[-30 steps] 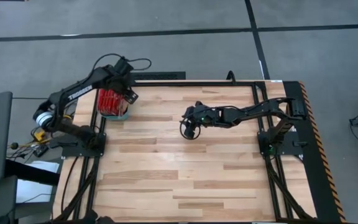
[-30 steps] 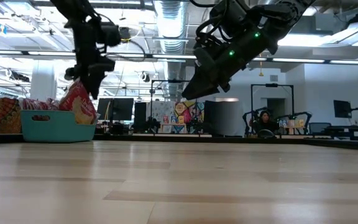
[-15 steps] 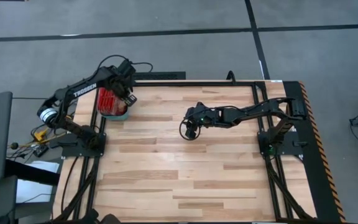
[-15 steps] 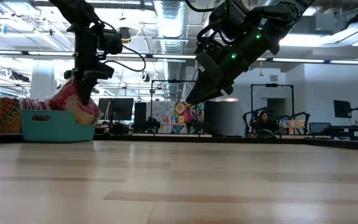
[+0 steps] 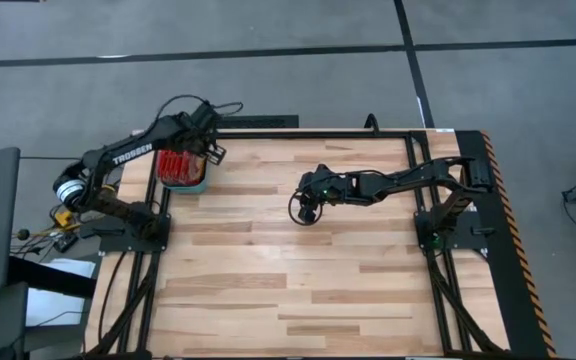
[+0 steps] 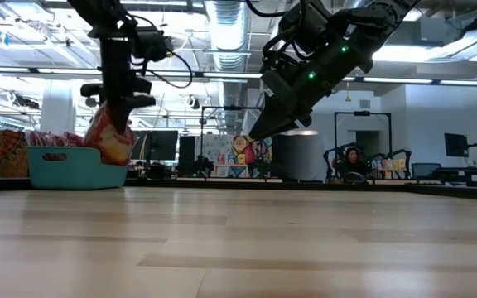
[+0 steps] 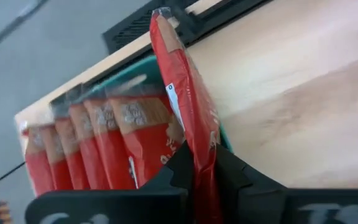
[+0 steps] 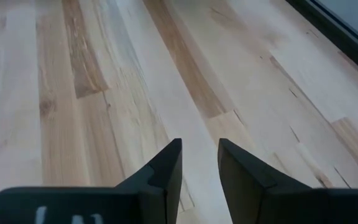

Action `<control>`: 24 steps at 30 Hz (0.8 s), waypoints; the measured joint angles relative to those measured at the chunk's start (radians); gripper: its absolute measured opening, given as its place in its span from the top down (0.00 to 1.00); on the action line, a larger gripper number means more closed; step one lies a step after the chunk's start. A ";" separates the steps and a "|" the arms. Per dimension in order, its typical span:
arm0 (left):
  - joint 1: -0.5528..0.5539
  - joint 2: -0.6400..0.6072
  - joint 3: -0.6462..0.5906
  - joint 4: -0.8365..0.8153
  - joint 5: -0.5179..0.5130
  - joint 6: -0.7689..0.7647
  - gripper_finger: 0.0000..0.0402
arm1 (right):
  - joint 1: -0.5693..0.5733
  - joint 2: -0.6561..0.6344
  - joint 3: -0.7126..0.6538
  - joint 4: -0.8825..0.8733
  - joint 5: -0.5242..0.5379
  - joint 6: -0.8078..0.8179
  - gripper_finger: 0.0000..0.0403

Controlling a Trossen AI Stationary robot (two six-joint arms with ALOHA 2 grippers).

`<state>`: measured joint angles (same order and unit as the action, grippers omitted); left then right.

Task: Sort popcorn bags into baskets
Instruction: Put the red popcorn bag in the blue bin

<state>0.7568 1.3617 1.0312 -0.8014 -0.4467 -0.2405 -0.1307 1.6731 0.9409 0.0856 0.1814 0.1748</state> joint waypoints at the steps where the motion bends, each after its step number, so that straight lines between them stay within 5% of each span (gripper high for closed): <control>1: -0.014 0.000 -0.024 0.013 -0.040 -0.029 0.96 | 0.000 0.000 0.000 -0.001 0.000 0.000 0.69; 11: -0.075 -0.034 -0.207 0.221 -0.136 -0.215 0.95 | 0.000 0.001 -0.080 0.029 0.000 0.001 0.69; 24: -0.091 -0.043 -0.279 0.116 -0.144 -0.328 0.93 | -0.001 0.000 -0.117 0.083 0.000 0.017 0.69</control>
<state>0.6662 1.3182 0.7525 -0.6857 -0.5904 -0.5682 -0.1318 1.6733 0.8234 0.1683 0.1810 0.1913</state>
